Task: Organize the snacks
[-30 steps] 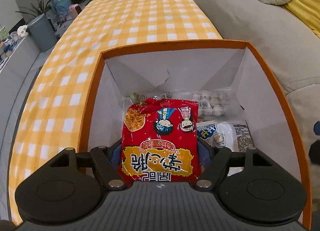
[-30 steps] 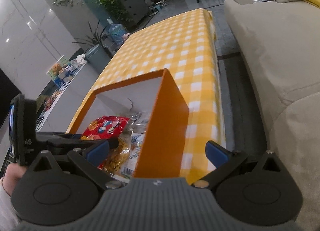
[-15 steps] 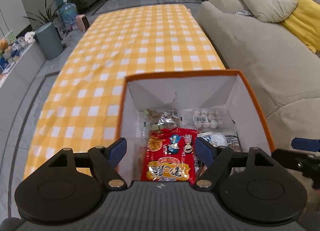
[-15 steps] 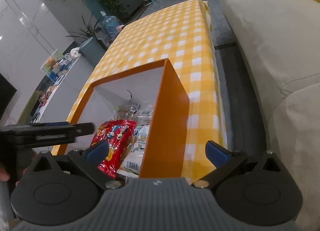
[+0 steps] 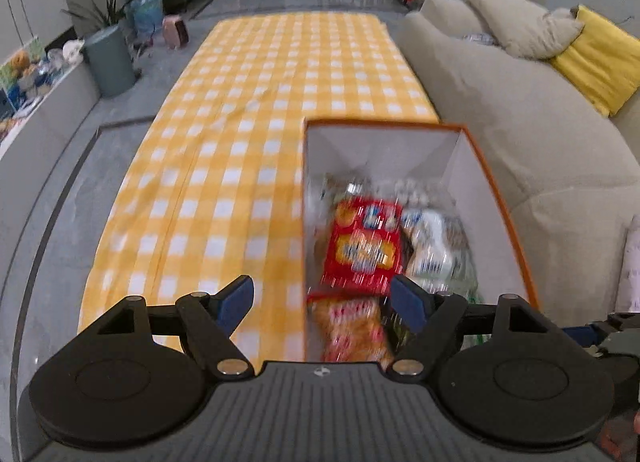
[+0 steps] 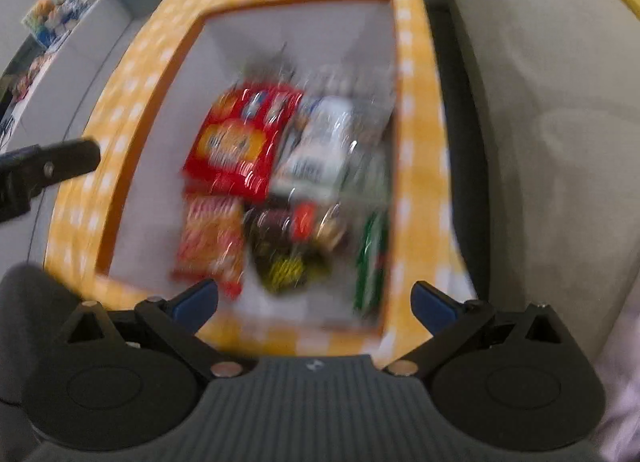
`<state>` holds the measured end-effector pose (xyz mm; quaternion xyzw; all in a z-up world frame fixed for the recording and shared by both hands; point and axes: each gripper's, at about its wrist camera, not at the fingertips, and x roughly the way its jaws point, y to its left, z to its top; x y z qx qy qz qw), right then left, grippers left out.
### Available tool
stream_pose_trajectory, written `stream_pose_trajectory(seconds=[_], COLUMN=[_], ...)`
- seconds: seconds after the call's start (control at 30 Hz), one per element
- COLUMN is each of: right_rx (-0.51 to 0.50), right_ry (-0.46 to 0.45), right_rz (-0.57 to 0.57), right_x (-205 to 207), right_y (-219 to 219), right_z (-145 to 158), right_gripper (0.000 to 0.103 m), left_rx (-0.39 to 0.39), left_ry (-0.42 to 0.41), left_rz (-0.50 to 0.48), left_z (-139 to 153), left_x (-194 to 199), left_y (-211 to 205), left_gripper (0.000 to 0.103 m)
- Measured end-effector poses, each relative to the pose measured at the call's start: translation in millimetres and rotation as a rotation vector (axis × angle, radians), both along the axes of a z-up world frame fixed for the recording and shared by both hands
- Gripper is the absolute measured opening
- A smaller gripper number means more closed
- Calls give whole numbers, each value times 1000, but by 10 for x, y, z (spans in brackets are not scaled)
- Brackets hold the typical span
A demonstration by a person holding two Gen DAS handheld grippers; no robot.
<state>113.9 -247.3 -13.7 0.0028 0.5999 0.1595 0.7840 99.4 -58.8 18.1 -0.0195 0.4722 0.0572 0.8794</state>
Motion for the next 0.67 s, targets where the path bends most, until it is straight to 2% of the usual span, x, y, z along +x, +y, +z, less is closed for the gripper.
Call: stream_pose_trajectory(seconds=[0.07, 0.1, 0.37, 0.67], right_rx=[-8, -19, 15, 31], right_ry=[-16, -18, -62, -94], right_rz=[-23, -39, -111, -131], right_x=[-165, -230, -535, -592], right_y=[56, 65, 130, 212], right_z=[44, 54, 294, 429], right_gripper=[100, 100, 100, 100], left_rx=[14, 9, -6, -9], left_ry=[35, 28, 26, 8], left_rz=[-43, -59, -29, -42], left_z=[-30, -32, -107, -75], left_x=[-59, -109, -230, -295], left_y=[-5, -1, 52, 18], left_gripper=[91, 91, 90, 89])
